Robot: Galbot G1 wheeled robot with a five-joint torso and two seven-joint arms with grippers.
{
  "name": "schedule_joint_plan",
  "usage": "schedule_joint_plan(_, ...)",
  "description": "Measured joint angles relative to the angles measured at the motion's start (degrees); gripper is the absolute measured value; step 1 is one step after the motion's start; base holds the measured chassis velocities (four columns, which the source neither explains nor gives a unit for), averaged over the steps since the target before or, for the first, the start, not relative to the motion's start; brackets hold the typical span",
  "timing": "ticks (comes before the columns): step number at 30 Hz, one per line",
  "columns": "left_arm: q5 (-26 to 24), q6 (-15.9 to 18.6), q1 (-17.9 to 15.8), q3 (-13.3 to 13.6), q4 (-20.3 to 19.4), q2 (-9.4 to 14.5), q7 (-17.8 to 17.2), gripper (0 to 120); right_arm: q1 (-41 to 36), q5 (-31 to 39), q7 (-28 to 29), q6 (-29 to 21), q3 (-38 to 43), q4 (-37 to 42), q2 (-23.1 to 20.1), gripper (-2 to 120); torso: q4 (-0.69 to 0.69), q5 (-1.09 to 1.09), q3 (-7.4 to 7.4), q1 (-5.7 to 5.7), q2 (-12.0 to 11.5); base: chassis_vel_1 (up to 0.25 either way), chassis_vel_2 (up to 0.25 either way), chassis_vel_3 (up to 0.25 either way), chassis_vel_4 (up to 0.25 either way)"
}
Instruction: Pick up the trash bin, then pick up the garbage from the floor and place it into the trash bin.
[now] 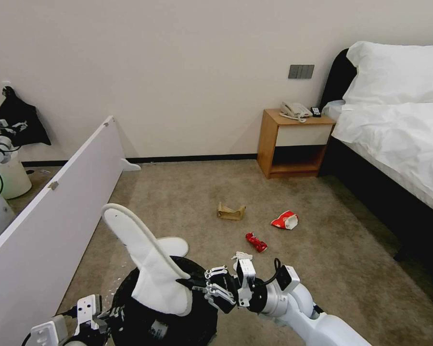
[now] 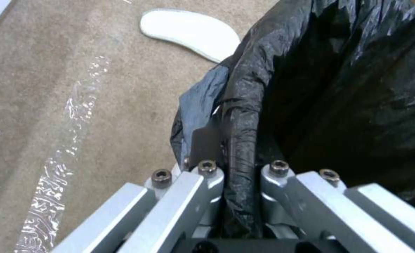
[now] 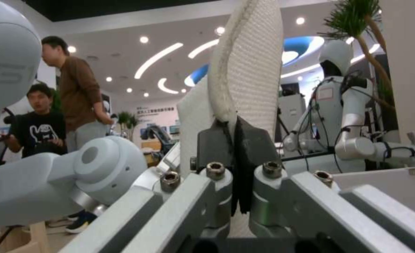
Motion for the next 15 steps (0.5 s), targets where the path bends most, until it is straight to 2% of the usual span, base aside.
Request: schedule_joint_plan(15,-0.38,-0.01,-0.65,-0.26,0.34,0.22,0.01,3,-0.83,-0.48,-0.01,0.33,0.67,-0.16,-1.47,0,0.00,0.00,0.00,0.00,0.00,0.000,0.000,0.000,0.000)
